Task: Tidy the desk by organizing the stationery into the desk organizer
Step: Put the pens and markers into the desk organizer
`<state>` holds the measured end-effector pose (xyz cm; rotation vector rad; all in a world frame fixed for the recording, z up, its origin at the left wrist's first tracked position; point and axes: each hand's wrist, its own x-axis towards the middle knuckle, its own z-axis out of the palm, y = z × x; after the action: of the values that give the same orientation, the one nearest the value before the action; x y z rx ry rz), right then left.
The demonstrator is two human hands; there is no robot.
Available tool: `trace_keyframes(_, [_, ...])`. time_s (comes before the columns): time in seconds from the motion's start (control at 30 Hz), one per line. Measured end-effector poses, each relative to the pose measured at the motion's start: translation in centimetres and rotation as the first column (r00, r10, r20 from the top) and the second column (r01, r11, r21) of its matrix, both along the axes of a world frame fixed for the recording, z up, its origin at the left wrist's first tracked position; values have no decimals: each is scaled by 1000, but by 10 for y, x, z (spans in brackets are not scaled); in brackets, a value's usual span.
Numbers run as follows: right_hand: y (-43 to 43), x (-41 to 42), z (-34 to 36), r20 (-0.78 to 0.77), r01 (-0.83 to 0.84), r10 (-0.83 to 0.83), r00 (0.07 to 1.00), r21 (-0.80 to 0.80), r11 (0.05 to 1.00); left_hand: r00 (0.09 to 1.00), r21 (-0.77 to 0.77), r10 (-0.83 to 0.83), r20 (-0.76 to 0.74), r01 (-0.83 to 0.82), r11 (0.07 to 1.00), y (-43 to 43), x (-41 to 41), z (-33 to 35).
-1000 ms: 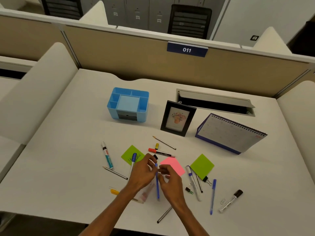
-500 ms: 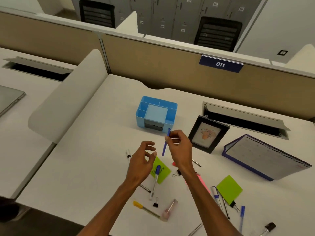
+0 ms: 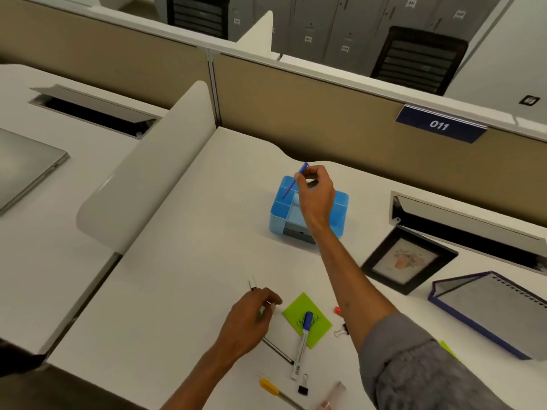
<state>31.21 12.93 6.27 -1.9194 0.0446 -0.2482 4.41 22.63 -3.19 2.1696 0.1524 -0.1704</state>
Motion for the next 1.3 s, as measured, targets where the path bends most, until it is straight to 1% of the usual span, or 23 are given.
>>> trace_keyframes(0.13, [12, 25, -21, -50, 23, -27, 998, -91, 996, 1000, -40, 0, -6, 0, 999, 15, 4, -3])
trace_keyframes(0.23, [20, 34, -37, -97, -15, -6, 995, -209, 978, 999, -73, 45, -24, -47, 996, 26, 7, -1])
trace_keyframes(0.33, [24, 36, -47, -118, -34, 0, 993, -283, 959, 992, -156, 119, -44, -125, 980, 38, 8, 8])
trace_keyframes(0.43, [26, 35, -49, -119, -48, 13, 993, -295, 954, 981, -200, 189, -33, -191, 961, 50, 10, 16])
trace_keyframes(0.57, [23, 32, -49, -119, -54, 21, 993, -282, 958, 981, -180, 190, -39, -194, 964, 56, 9, 19])
trace_keyframes(0.77, [4, 6, -42, -66, -86, 74, 995, -198, 976, 978, -136, 191, -80, -200, 970, 39, -1, 21])
trace_keyframes(0.87, [-14, -20, -35, -84, -103, 91, 992, -155, 983, 978, -122, 190, -89, -200, 972, 23, -6, 21])
trace_keyframes(1.0, [-56, -80, -27, -140, -96, 94, 986, -7, 995, 983, -125, 155, -94, -166, 978, -9, -13, 20])
trace_keyframes(1.13, [-108, -141, -35, -245, -50, 71, 967, 93, 994, 994, -104, 56, -92, -66, 992, -48, -15, 21])
trace_keyframes(1.23, [-142, -183, -41, -378, 32, 22, 926, 137, 990, 997, -84, -18, -77, 11, 996, -76, -13, 23])
trace_keyframes(1.3, [-171, -212, -41, -398, 53, 14, 917, 159, 986, 993, -67, -85, -82, 80, 995, -101, -11, 25])
